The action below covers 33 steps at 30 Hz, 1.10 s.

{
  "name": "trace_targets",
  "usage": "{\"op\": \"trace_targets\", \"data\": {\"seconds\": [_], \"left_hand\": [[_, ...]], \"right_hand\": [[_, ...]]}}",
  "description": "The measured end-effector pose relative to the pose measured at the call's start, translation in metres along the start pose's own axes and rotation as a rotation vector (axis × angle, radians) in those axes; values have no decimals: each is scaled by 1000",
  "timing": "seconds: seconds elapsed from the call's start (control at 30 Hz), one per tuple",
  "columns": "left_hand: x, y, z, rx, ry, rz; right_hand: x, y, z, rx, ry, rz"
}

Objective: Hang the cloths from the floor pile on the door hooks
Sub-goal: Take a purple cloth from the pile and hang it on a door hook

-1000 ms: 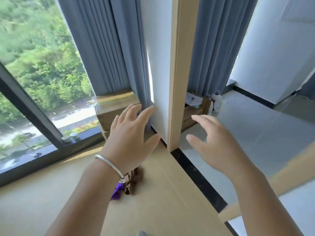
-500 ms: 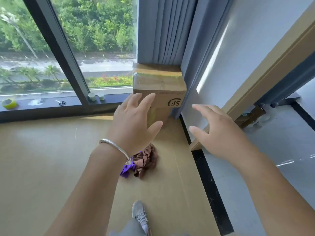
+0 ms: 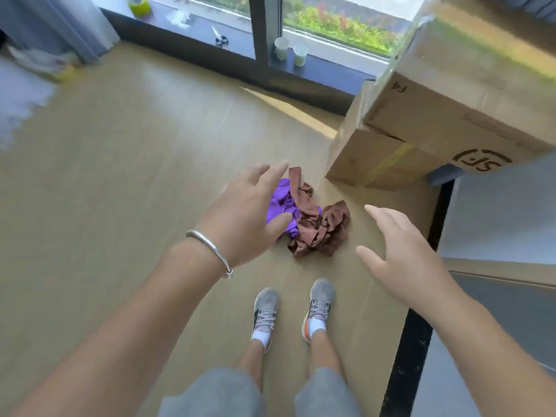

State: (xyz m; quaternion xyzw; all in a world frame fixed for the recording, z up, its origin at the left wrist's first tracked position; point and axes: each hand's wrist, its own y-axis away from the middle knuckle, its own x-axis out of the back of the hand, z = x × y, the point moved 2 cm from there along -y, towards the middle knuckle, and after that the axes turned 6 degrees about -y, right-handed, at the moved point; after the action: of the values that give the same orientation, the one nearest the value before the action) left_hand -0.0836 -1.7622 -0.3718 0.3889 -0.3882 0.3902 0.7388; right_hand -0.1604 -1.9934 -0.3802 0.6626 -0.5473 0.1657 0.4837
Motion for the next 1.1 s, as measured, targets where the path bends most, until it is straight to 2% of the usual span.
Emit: {"op": "trace_targets", "data": {"seconds": [0.27,0.63,0.83,0.9,1.0,1.1], "left_hand": [[-164,-33,-94,246,-76,-124],[-428,-117,-215,453,-41,-166],[-530,-163,-268,437,-129,-178],[-558,-178,-281,407,-166,-171],[-591,-202,-286,294,-235,-86],[-617,-227,-282,254,-246,-23]], "right_hand": [[-136,-133,56,169,178,-230],[-337,-305,142,407,475,-298],[-427,-378,172,576,610,-290],[-453,-403,183,657,722,-293],[-476,-444,199,734,837,-240],[-483,-481,206,732,819,-147]]}}
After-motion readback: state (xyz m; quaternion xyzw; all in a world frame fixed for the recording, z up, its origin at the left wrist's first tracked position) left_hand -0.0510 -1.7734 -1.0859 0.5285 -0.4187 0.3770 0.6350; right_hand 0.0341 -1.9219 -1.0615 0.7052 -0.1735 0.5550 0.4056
